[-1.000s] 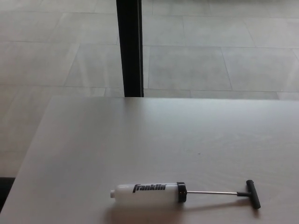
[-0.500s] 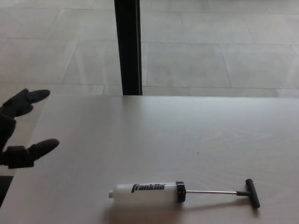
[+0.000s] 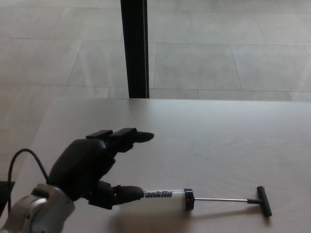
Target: The robot uses its left hand to lift the air pump kept on the middle of the desk and use the right hand to compress the handle
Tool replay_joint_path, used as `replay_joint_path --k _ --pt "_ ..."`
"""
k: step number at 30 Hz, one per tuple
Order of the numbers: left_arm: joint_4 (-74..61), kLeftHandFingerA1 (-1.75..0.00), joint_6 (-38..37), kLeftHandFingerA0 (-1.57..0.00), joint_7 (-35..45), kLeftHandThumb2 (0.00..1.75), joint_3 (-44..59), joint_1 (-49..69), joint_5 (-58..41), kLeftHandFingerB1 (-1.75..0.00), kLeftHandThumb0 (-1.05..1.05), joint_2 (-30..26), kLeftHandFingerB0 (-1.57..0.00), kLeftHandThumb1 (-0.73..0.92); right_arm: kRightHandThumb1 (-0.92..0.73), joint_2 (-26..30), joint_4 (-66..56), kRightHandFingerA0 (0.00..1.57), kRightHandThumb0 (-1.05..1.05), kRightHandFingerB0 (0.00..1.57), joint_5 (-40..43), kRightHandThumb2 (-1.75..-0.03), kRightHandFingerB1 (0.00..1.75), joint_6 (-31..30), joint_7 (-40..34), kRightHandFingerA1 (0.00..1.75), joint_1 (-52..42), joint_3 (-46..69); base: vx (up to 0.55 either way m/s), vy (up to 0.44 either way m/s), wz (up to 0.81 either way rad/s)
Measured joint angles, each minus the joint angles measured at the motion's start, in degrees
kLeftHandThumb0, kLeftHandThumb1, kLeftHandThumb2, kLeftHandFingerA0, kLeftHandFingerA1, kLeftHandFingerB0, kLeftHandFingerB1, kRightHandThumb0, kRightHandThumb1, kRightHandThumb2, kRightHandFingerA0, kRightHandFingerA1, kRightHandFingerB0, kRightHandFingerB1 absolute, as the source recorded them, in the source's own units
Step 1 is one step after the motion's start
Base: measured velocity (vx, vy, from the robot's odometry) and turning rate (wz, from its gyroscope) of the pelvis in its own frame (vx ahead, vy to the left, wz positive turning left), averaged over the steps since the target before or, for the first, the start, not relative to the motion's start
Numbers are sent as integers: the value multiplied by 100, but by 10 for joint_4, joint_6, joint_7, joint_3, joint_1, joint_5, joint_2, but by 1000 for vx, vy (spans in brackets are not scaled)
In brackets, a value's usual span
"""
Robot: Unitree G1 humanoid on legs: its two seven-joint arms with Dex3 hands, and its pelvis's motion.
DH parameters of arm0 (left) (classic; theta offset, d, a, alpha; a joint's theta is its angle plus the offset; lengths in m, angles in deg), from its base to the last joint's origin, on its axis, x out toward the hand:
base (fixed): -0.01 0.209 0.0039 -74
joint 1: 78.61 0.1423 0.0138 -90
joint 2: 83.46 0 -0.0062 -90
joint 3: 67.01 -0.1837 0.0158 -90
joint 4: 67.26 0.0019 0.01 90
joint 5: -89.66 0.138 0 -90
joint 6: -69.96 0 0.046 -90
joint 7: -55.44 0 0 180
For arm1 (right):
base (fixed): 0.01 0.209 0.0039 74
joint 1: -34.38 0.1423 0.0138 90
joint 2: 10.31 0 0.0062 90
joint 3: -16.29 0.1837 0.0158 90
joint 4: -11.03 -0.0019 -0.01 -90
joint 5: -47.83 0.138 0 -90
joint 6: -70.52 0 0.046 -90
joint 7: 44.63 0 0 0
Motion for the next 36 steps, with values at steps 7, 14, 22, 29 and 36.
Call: replay_joint_path --k 7,14,22,29,36 --pt "-11 -60 7 -14 14 63 -74 0 56 -40 -85 12 -18 71 -85 -4 -23 25 -73 26 -6 -66 33 -22 -6 51 -1 -14 0 0 0" --pt "-23 -62 23 -12 27 61 -114 -1 112 -43 -89 18 -19 69 -84 -13 -32 27 -71 28 -9 -65 35 -34 -9 50 -1 -17 0 0 0" --pt "-23 -62 39 -16 32 100 -134 -14 176 -52 -88 18 -17 54 -82 -17 -45 31 -68 33 -9 -65 37 -46 -12 57 -4 -18 0 0 0" --pt "-20 -60 54 -20 24 62 -132 -30 231 -42 -89 18 -24 72 -81 -26 -64 31 -68 34 -9 -64 38 -55 -17 58 -16 -17 0 0 0" --pt "-11 -55 72 -19 -1 61 -100 -37 273 -38 -83 32 -22 70 -79 -40 -80 34 -67 32 -8 -67 38 -67 -22 54 -36 -10 0 0 0"
